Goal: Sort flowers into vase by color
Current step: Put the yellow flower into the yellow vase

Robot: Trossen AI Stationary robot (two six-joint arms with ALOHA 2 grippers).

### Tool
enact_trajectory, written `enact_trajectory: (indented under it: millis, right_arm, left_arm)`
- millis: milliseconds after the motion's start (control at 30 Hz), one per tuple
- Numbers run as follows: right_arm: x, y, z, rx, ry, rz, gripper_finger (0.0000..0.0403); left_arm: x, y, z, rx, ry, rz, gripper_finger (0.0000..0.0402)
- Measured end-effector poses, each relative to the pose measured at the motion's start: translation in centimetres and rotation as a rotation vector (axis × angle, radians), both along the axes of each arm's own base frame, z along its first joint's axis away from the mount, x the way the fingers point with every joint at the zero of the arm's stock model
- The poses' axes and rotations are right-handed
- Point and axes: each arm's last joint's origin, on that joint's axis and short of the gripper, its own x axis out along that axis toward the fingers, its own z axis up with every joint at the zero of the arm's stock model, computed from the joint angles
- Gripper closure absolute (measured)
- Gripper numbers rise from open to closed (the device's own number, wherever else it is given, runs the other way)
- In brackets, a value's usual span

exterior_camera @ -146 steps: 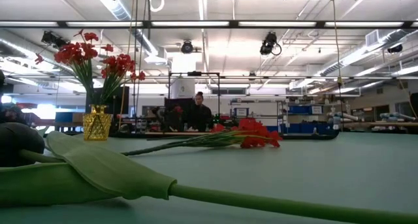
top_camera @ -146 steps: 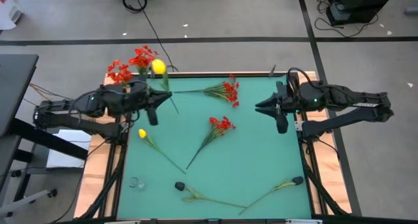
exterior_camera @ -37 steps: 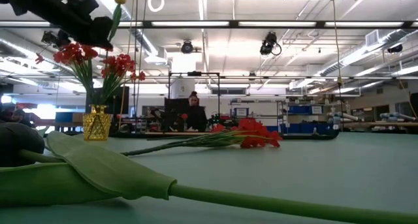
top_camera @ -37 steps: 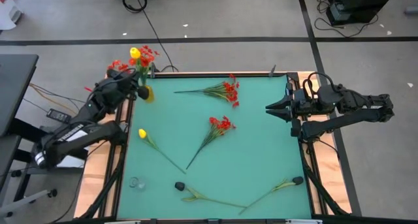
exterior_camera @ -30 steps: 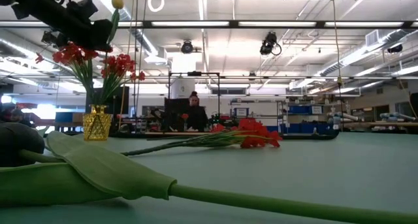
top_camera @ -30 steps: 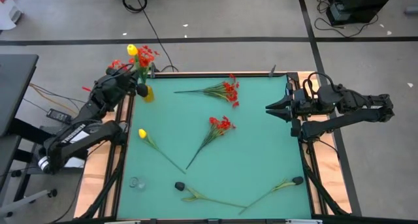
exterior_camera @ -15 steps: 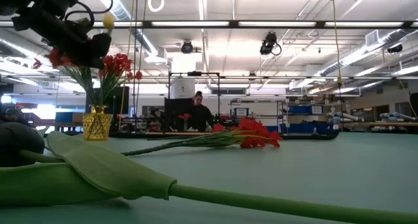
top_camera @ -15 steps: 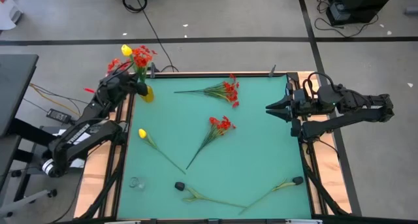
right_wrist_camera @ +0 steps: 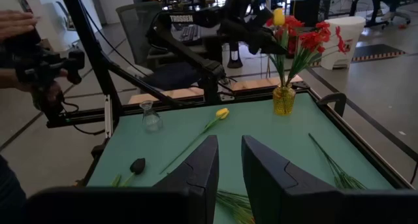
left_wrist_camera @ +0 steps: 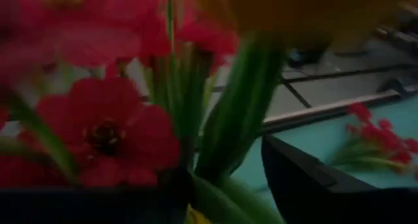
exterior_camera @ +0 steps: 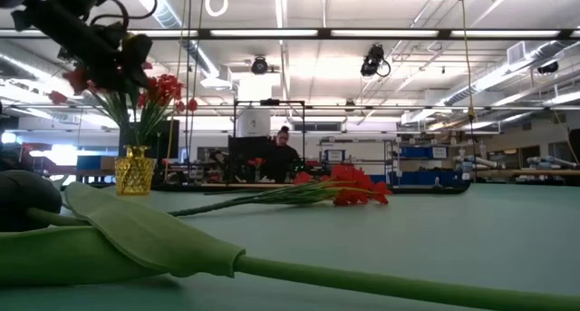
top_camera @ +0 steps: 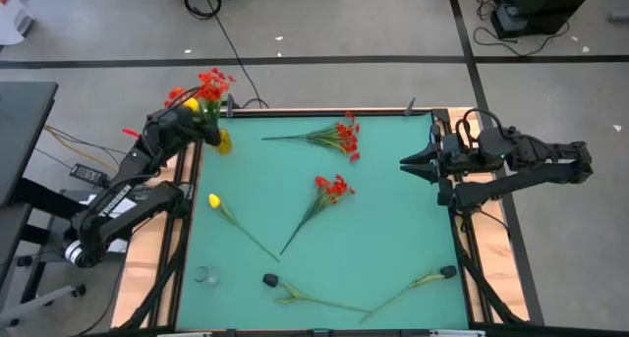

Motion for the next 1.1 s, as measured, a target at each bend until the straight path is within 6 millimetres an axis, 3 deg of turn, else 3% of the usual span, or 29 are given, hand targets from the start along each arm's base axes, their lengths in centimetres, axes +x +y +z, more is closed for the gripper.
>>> enact_trajectory:
  millis: [233,533,767,1100]
  right_arm:
    - [0.0,0.0,0.0,0.0,0.0,0.0,0.0326]
    - [0.0,0.0,0.0,0.0,0.0,0.0,0.0326]
    - [0.0,0.0,0.0,0.0,0.0,0.0,0.0326]
    - [0.0,0.0,0.0,0.0,0.0,0.0,0.0326]
  left_arm:
    - [-0.2,-0.5,2.6,-0.181,0.173,-0.057,0.0163]
    - [-0.2,-0.9,7.1,-0.397,0.306,-0.155,0.0152]
    - [-0.4,-1.6,11.7,-0.327,0.342,-0.179,0.0152]
    - [-0.2,-1.4,13.8,-0.248,0.373,-0.153,0.0155]
